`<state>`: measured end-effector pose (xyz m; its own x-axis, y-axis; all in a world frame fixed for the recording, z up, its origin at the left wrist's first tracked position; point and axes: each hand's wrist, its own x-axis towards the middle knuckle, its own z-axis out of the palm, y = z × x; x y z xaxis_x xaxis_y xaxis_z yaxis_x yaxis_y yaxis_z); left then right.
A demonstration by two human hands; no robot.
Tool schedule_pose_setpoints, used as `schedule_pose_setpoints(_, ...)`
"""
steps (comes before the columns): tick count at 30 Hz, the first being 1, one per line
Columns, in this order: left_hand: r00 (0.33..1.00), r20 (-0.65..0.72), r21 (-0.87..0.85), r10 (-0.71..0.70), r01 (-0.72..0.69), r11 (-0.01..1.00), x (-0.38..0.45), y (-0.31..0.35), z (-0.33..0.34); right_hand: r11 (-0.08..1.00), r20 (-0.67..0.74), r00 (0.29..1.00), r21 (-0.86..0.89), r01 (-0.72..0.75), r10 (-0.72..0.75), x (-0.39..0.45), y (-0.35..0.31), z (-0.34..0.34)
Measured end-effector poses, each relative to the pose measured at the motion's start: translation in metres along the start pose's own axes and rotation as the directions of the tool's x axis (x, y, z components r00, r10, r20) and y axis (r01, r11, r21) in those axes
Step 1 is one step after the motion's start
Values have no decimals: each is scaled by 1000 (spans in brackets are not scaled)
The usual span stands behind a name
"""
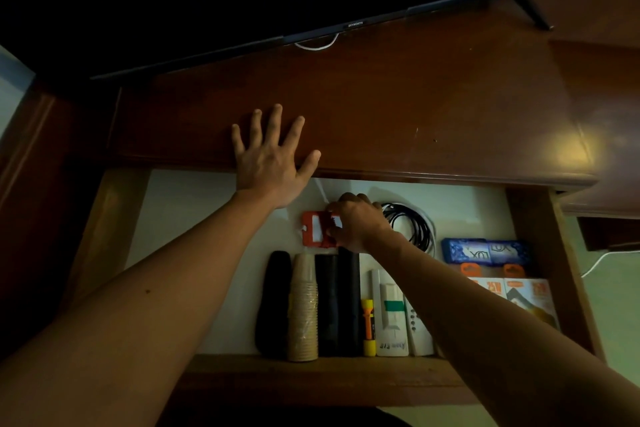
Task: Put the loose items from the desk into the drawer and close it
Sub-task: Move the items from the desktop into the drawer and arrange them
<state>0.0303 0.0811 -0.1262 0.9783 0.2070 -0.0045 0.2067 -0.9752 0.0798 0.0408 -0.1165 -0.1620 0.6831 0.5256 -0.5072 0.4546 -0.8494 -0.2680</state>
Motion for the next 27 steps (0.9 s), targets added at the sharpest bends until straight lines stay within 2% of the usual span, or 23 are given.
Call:
schedule_pose_setpoints(7, 999, 34, 5, 2, -3, 1000, -2, 1, -3, 999, -12, 1000, 52, 3, -2, -7, -3, -1)
schedule_pose_setpoints(11, 991, 132, -13, -8, 10, 1000, 0, 1, -12, 998, -50, 999, 67, 15, -12, -18, -3, -2)
schedule_pose_setpoints(15, 975, 220, -115, -23, 50, 992, -7, 3, -24, 992, -47, 998, 117, 46, -41, -36, 3, -6)
schedule_pose_setpoints(18, 973, 231, -167, -13, 53, 985, -30, 5, -29, 980, -95, 995, 192, 56, -39, -53, 9, -5)
schedule_pose_setpoints(21, 970, 244, -185, 12, 35, 982, -66, 9, -31, 954, -172, 985, 297, 24, 29, -74, 15, 0)
schedule_pose_setpoints(27, 950, 299, -205, 87, -25, 978, -155, 17, -21, 942, -222, 972, 336, -2, 81, -130, 25, 26)
